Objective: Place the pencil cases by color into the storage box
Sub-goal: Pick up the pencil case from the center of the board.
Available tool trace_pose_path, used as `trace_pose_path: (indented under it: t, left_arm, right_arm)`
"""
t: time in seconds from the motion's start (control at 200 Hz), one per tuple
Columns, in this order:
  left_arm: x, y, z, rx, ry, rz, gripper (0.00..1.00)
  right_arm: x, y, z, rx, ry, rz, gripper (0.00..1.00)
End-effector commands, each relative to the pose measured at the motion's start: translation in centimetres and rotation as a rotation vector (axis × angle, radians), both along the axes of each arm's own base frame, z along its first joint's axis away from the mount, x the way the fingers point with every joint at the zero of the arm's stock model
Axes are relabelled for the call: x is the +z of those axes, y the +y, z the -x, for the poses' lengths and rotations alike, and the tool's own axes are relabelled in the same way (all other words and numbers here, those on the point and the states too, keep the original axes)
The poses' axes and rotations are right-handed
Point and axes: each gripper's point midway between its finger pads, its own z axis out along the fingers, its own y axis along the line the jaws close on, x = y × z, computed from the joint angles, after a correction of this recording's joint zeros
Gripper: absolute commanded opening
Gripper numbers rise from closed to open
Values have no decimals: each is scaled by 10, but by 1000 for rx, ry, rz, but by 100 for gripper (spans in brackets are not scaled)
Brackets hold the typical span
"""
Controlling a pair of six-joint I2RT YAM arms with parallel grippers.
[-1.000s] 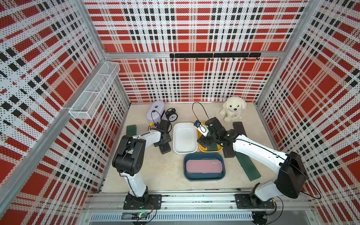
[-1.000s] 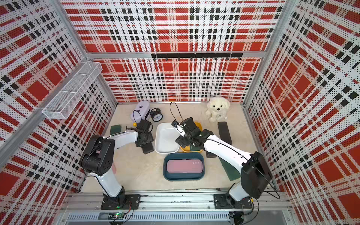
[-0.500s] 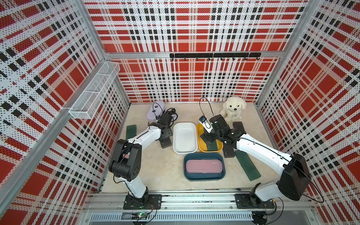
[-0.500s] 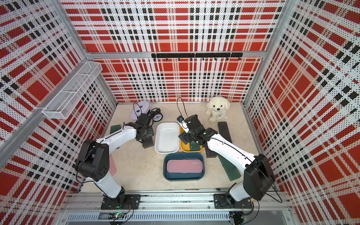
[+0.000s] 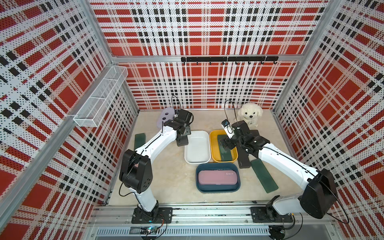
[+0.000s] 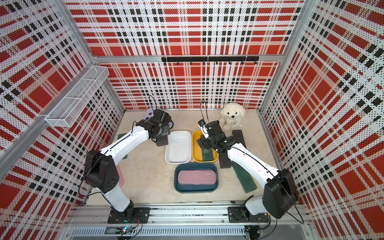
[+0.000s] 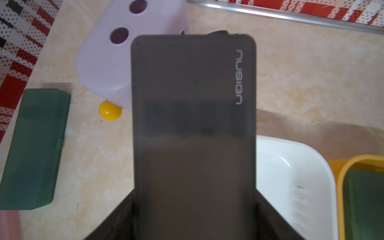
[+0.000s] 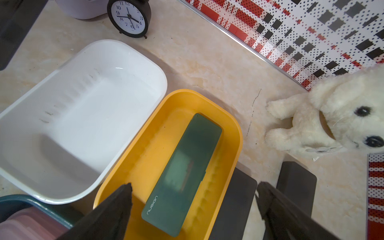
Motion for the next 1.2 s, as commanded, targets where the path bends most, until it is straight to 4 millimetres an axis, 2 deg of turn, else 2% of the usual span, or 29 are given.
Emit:
trace_pose_path:
  t: [0.0,0.215,0.421,1.197]
  left_arm:
    - [-8,-21,2,-87,44,-14,51]
    - [-24,-57,3,-181,86,-1,51]
    - [-45,-78,4,-225,132,2,51]
    - [-111,-101,28,-218,252,50,51]
  right_arm:
    - [15,-13,-2,-46,-29,-52,100]
    - [13,-33,-2,-90,-24,-55,100]
    - [8,-48,-2,-123,-16,-60,100]
    - [-8,-53,-3,-111,20,-57,100]
